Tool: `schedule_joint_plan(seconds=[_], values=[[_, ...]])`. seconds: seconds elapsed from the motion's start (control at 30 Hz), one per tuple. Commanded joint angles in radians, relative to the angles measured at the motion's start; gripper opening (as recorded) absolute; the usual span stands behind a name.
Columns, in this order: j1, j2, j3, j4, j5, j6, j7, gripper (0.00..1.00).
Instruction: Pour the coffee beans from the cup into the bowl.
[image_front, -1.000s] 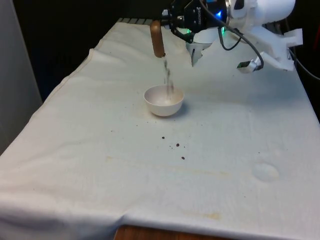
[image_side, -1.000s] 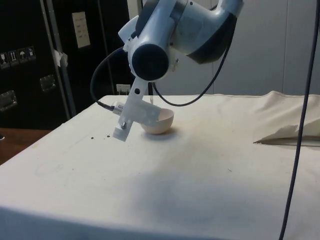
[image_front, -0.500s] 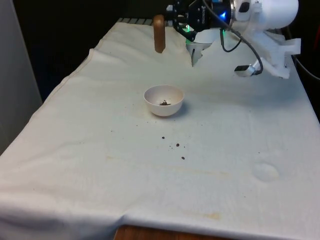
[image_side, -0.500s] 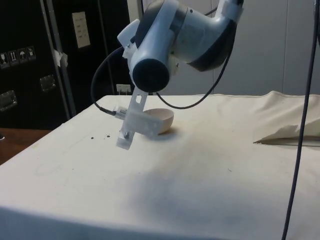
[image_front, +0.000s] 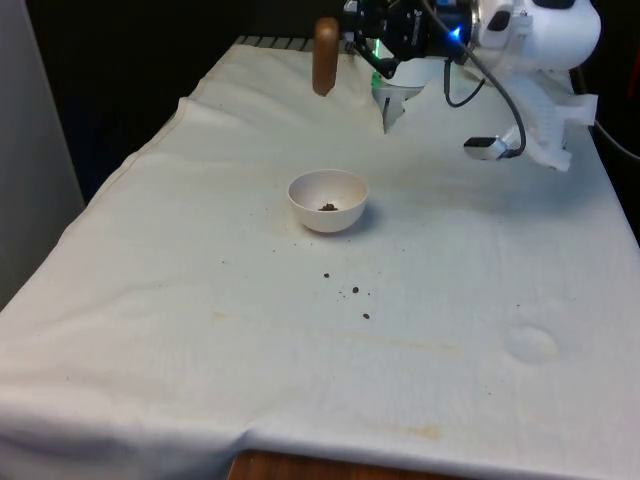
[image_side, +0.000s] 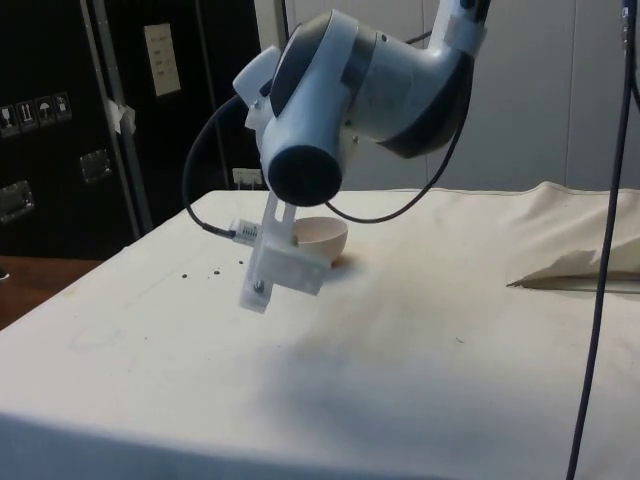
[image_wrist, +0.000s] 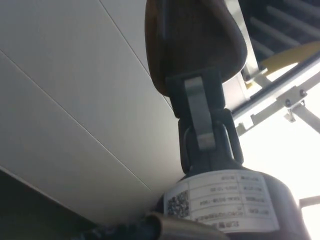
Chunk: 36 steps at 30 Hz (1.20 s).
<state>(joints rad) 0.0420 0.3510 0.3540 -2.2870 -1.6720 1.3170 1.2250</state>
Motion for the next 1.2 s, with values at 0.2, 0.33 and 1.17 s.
schedule_joint_plan(seconds=[0.2, 0.33, 1.17], values=[[0.005, 0.032, 0.016, 0.009, -0.029, -0.079, -0.002, 0.00], [0.006, 0.037, 0.021, 0.011, -0.032, -0.096, -0.001, 0.00], [0.000, 0.055, 0.029, 0.019, -0.067, -0.125, 0.027, 0.00]])
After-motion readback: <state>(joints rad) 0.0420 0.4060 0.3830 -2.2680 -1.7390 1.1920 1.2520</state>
